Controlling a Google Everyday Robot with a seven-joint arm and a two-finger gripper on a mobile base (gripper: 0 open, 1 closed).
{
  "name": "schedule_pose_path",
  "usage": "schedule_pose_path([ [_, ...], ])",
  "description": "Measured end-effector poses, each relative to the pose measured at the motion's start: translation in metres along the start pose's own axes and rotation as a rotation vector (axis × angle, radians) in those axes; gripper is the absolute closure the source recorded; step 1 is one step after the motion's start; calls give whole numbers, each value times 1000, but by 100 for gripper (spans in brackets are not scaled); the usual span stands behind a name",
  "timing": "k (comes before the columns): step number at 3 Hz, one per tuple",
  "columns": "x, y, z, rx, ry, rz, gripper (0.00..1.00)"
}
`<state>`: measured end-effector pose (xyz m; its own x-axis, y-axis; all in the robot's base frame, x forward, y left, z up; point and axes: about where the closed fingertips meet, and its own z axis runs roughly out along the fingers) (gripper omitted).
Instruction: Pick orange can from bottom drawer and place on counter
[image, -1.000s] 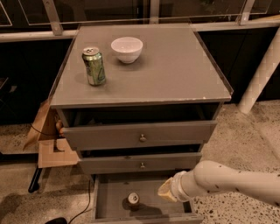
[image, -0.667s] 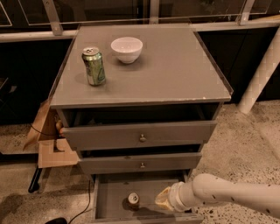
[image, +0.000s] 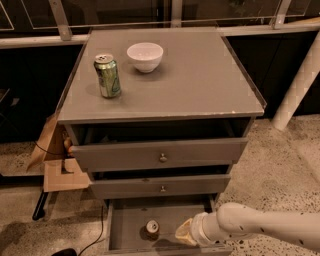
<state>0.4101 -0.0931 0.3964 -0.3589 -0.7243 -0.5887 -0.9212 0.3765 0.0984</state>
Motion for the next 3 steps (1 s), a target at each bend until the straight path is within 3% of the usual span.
schedule_pose_path([
  [1,5,-3,8,8,-6,-14,100],
  [3,10,-17,65,-25,-84,-85,58],
])
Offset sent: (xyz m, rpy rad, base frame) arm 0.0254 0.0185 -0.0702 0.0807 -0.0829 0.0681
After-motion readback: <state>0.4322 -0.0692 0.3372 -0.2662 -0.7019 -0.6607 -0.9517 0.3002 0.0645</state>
